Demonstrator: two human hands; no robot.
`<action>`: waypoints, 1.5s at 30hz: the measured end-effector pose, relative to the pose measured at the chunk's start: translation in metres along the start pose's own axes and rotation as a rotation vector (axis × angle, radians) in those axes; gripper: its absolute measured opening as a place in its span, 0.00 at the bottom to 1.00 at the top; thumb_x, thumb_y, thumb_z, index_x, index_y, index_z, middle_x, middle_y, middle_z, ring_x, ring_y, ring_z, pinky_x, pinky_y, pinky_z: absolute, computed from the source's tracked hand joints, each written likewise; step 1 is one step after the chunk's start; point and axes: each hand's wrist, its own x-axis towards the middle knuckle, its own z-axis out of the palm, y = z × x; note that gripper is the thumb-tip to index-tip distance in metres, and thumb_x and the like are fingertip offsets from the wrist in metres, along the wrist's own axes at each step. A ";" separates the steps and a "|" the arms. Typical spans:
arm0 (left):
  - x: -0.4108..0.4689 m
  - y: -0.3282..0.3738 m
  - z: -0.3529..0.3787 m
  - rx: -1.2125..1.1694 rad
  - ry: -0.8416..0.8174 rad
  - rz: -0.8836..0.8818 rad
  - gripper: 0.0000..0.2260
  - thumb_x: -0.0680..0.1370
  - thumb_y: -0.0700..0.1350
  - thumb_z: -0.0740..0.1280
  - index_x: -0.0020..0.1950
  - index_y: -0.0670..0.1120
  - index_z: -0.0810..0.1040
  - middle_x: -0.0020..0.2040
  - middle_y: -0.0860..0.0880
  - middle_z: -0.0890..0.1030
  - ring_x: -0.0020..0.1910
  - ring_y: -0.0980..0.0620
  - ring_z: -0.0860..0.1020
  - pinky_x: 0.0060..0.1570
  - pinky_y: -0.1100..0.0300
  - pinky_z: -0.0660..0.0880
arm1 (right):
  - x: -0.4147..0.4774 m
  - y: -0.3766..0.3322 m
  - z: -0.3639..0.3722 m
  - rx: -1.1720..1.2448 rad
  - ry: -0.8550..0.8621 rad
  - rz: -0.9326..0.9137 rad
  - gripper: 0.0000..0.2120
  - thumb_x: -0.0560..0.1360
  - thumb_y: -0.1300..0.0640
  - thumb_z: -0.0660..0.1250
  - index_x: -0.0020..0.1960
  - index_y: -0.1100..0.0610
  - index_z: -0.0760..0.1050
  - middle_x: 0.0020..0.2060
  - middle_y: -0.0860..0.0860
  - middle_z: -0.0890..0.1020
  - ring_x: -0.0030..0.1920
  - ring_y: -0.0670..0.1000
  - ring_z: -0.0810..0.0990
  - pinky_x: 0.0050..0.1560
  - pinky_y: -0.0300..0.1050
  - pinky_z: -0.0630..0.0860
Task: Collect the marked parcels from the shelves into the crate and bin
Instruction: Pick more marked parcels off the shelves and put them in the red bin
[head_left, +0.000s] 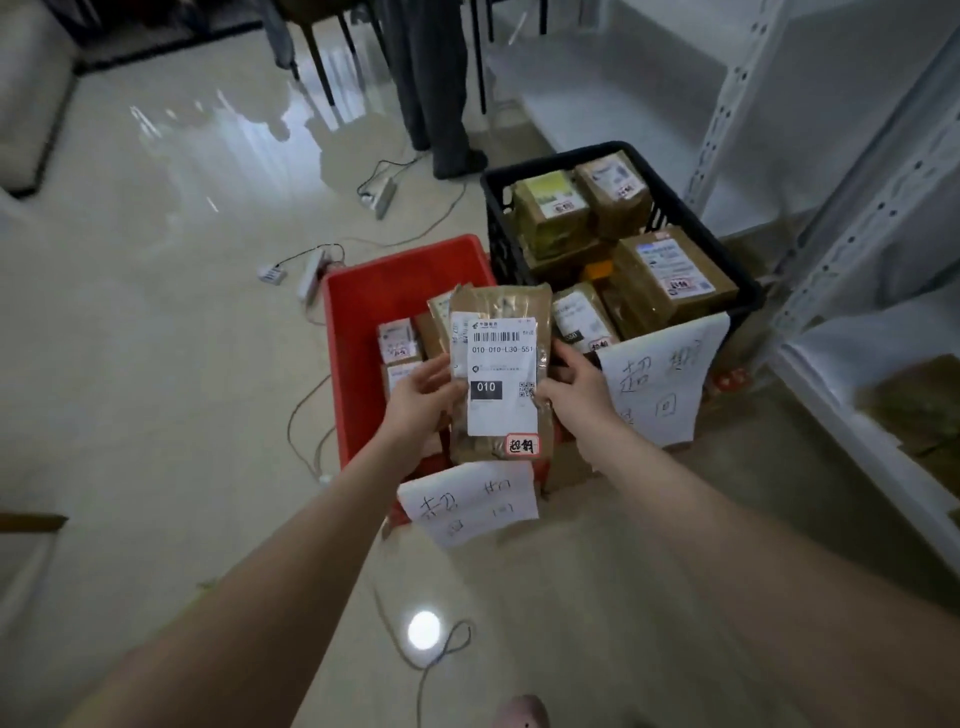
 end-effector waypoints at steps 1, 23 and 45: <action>0.011 0.004 -0.009 -0.008 0.022 0.008 0.17 0.77 0.36 0.67 0.64 0.48 0.74 0.51 0.52 0.80 0.52 0.50 0.80 0.48 0.54 0.78 | 0.011 -0.006 0.012 -0.026 -0.014 -0.010 0.32 0.74 0.69 0.64 0.74 0.47 0.65 0.59 0.50 0.78 0.53 0.50 0.78 0.45 0.45 0.79; 0.198 -0.152 -0.003 0.078 0.002 -0.470 0.19 0.80 0.35 0.59 0.62 0.59 0.66 0.52 0.52 0.81 0.47 0.51 0.80 0.48 0.49 0.78 | 0.235 0.151 0.097 -0.706 -0.235 0.469 0.35 0.72 0.60 0.65 0.76 0.56 0.55 0.69 0.59 0.69 0.65 0.59 0.73 0.63 0.49 0.73; 0.214 -0.113 -0.025 1.022 -0.215 -0.153 0.40 0.74 0.50 0.71 0.78 0.48 0.51 0.72 0.43 0.65 0.67 0.44 0.70 0.59 0.51 0.72 | 0.207 0.117 0.107 -0.909 -0.133 0.308 0.46 0.72 0.48 0.71 0.78 0.49 0.44 0.70 0.55 0.65 0.67 0.59 0.69 0.64 0.52 0.70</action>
